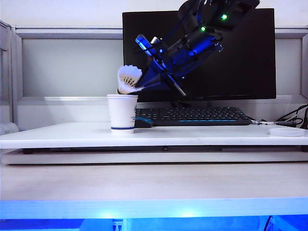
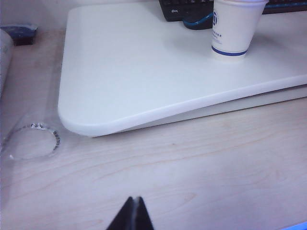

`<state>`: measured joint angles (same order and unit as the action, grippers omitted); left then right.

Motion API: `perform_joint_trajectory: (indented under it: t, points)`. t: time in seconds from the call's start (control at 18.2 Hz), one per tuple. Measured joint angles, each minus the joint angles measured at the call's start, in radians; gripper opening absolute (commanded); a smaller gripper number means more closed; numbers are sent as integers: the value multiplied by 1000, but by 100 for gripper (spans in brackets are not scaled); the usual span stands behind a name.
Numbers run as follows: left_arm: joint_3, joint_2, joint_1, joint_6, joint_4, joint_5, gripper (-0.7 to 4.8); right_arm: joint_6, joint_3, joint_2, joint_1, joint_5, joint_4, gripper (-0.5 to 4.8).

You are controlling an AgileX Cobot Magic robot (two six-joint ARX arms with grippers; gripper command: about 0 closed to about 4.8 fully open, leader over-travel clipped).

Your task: Pick up the badminton from the table and put it into the white paper cup.

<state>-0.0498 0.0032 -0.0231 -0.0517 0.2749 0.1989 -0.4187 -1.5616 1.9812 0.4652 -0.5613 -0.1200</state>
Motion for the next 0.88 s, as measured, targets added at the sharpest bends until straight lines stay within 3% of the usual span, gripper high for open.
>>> perform_joint_trajectory:
  t: [0.16,0.27,0.44,0.55,0.77,0.88]
  points:
    - [0,0,0,0,0,0,-5,-4,0,0,0,-6,0,119]
    - [0,0,0,0,0,0,-5,-5,0,0,0,-9,0,192]
    - [0,0,0,0,0,0,-5,-8,-3,0,0,-11,3,241]
    - [0,0,0,0,0,0,-5,-7,-27,0,0,-15,24,334]
    - [0,0,0,0,0,0,-4,11,-92,0,0,-3,39,381]
    - [0,0,0,0,0,0,-4,34,-101,-6,1,51,39,383]
